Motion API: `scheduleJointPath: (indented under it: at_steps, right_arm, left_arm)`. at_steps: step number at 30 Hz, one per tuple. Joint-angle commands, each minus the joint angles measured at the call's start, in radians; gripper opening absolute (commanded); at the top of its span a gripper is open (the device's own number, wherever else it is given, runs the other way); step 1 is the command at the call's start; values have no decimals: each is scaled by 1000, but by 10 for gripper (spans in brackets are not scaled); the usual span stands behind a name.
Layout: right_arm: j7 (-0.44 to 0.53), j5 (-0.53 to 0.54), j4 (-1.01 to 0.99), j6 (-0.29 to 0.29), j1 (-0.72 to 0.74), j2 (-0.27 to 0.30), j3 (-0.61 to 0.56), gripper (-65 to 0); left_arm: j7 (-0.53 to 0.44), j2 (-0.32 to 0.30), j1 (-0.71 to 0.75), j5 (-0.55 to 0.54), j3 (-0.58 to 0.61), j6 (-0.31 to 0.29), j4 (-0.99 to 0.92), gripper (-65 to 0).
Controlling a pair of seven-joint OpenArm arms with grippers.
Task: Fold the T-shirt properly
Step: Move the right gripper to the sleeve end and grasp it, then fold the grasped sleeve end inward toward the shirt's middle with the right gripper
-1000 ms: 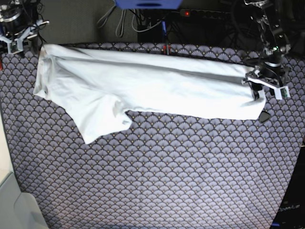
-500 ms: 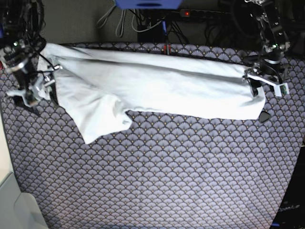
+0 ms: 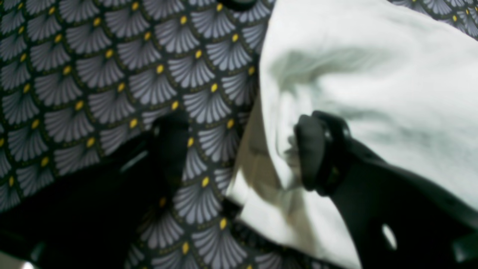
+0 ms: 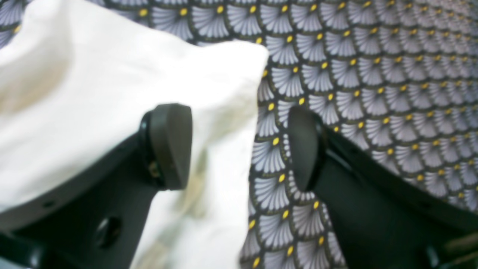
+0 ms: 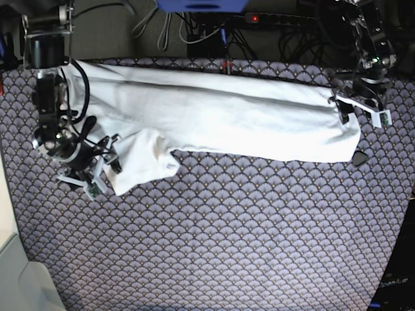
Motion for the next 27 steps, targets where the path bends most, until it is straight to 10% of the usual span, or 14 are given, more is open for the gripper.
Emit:
scheduleJointPath:
  at_steps: [1, 15, 27]
  right_arm:
    - [23, 11, -11, -5, 42, 9, 7, -242]
    - [127, 11, -249, -5, 137, -11, 6, -256]
    - [126, 11, -249, -5, 112, -33, 4, -473]
  left_arm:
    - [-12, -9, -2, 0, -5, 1, 10, -222]
    - [-11, -8, -3, 3, -3, 1, 12, -223]
    - [-11, -8, -6, 3, 2, 1, 7, -224]
